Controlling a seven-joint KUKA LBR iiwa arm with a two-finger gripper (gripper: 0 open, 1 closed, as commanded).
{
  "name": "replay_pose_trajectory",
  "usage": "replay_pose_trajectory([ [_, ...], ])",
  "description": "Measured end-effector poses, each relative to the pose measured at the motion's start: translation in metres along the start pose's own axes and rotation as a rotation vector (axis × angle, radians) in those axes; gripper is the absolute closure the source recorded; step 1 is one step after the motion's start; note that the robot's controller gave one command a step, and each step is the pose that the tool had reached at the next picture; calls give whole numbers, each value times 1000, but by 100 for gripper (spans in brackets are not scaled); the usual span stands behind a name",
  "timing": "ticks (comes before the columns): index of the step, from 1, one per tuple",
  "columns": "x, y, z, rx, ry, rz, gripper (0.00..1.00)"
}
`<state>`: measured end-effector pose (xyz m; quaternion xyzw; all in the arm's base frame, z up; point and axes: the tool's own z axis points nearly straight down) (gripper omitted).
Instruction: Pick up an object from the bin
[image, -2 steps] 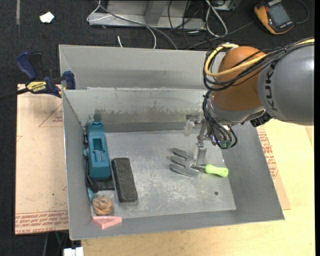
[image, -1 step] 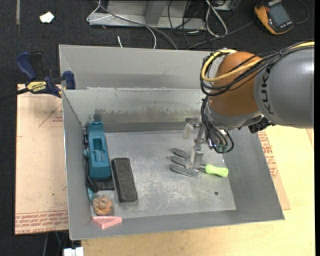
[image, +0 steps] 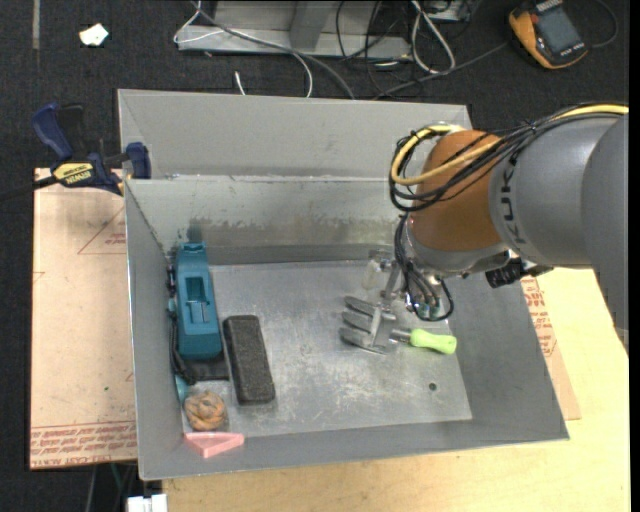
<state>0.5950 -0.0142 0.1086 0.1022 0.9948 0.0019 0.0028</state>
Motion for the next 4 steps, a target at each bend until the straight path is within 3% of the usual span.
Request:
replay_pose_trajectory([
  [1,3,1,20,1,6,13,0],
  [2,19,0,38,0,4,131,100],
  [3,19,0,38,0,4,131,100],
  [4,30,-7,12,-1,4,148,100],
])
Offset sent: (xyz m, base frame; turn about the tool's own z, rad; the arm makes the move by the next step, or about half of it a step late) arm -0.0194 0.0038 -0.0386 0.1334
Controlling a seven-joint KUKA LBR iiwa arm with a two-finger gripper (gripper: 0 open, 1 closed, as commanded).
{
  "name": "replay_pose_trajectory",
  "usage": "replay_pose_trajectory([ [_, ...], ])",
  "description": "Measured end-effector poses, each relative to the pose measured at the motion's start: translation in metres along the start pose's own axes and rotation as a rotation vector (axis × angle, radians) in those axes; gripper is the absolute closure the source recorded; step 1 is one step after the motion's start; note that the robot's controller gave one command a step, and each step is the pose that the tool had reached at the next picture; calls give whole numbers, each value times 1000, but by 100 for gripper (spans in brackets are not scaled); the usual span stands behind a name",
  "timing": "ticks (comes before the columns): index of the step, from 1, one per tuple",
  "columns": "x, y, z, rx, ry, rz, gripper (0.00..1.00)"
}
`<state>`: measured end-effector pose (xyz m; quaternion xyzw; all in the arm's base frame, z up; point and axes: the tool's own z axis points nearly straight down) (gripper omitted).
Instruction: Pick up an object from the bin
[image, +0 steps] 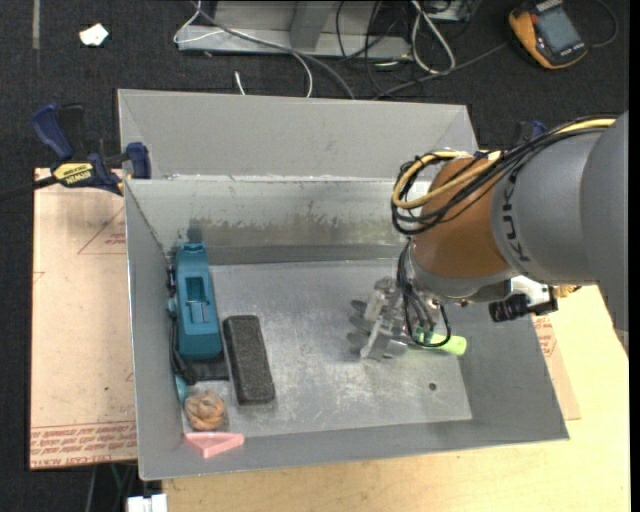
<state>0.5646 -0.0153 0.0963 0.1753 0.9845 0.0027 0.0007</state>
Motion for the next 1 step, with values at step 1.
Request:
replay_pose_trajectory([
  [1,-8,-3,-81,1,1,67,100],
])
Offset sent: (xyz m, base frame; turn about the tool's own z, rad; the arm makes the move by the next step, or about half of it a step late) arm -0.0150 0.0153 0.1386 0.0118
